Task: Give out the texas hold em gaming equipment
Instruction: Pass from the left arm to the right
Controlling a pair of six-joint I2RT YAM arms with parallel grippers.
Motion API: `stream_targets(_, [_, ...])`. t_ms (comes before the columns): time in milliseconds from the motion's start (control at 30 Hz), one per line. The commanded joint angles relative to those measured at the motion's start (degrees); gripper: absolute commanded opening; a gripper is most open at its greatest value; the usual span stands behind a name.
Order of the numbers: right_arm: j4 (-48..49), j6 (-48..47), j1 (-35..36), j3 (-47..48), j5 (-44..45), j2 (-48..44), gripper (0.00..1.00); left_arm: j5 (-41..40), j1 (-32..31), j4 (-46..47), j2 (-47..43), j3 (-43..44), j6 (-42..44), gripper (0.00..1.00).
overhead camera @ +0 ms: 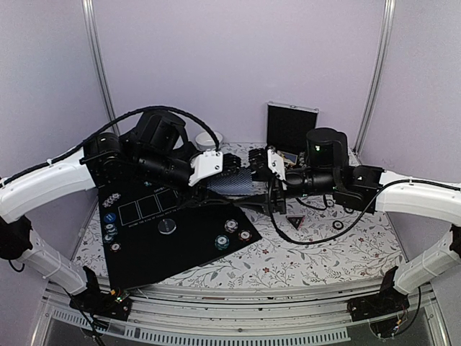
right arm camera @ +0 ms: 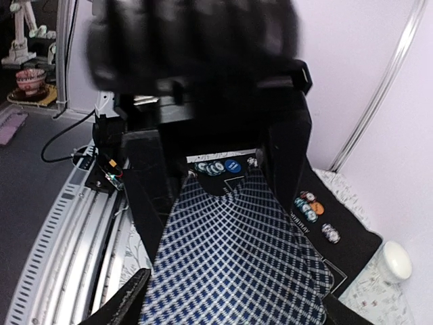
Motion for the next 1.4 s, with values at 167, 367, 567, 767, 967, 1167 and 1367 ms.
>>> stream_targets(167, [0.9, 3.0, 0.5, -2.8, 2.9, -5.7, 0.99, -2.6, 0.9, 0.5, -0.4, 0.0, 0.3, 0.42])
stream_targets(367, [3.5, 30.1, -2.8, -0.9, 1.4, -7.9, 0.99, -3.8, 1.0, 0.9, -0.5, -0.3, 0.5, 0.42])
stream_targets(567, [0.2, 50.1, -3.0, 2.5, 2.5, -1.8, 0.99, -3.8, 0.9, 1.1, -0.4, -0.1, 0.6, 0.42])
stream_targets(767, [-0.7, 51.5, -3.0, 4.8, 0.0, 2.6, 0.96, -2.8, 0.9, 1.2, -0.8, -0.2, 0.7, 0.42])
stream_targets(967, [-0.1, 52.6, -3.4, 6.2, -3.4, 5.5, 0.75, -2.1, 0.9, 1.5, -1.7, -0.8, 1.3, 0.42])
stream_targets(1167, [1.8, 54.9, -4.1, 6.1, -6.7, 6.8, 0.71, -2.1, 0.8, 1.7, -1.7, -1.3, 2.0, 0.42])
stream_targets(1367, [2.1, 55.7, -4.6, 6.4, -10.1, 7.3, 0.42, -2.6, 0.8, 1.9, -2.0, -1.8, 2.5, 0.42])
